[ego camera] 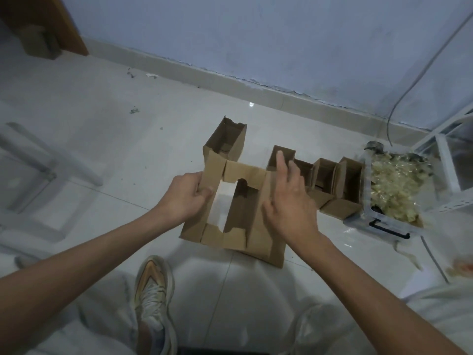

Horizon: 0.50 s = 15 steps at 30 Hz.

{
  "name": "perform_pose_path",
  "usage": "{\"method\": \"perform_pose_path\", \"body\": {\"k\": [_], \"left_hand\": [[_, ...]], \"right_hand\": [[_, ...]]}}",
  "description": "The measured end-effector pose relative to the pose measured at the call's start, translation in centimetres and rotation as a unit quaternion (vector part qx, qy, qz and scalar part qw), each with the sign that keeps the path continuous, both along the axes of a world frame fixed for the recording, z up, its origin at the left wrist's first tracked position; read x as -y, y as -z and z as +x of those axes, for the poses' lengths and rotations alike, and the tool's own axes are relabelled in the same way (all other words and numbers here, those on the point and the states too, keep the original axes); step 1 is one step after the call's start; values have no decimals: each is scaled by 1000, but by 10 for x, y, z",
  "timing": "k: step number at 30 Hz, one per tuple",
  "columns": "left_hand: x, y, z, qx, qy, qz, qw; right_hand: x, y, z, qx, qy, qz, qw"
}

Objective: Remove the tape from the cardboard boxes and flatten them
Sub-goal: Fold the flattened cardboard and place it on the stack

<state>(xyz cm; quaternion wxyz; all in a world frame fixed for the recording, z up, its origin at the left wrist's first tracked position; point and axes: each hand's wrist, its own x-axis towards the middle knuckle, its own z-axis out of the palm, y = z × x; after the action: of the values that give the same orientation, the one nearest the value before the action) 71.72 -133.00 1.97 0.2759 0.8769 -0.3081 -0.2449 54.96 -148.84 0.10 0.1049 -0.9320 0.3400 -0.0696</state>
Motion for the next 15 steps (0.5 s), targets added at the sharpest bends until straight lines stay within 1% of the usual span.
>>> {"method": "perform_pose_path", "body": {"k": [1,2,3,4,6,11,13,15], "left_hand": [[1,0,-1,31,24,12,999],[2,0,-4,60,50,22,997],[4,1,-8,86,73,28,993],[6,1,-13,105,92,31,990],[9,4,-20,120,117,40,985],[15,2,-15,132,143,35,980],[15,1,-9,116,135,17,984],[14,2,-3,132,125,7,983]], "right_hand": [[-1,-2,1,-36,-36,-82,995],[-2,-4,2,-73,-71,-130,986],[-5,-3,2,-115,-92,-144,979],[-7,-1,3,-151,-92,-138,975],[-8,3,3,-181,-67,-106,976],[0,-6,2,-134,-44,-111,984],[3,-10,3,-123,-31,-74,989],[1,-11,4,-99,-5,-30,995]]}}
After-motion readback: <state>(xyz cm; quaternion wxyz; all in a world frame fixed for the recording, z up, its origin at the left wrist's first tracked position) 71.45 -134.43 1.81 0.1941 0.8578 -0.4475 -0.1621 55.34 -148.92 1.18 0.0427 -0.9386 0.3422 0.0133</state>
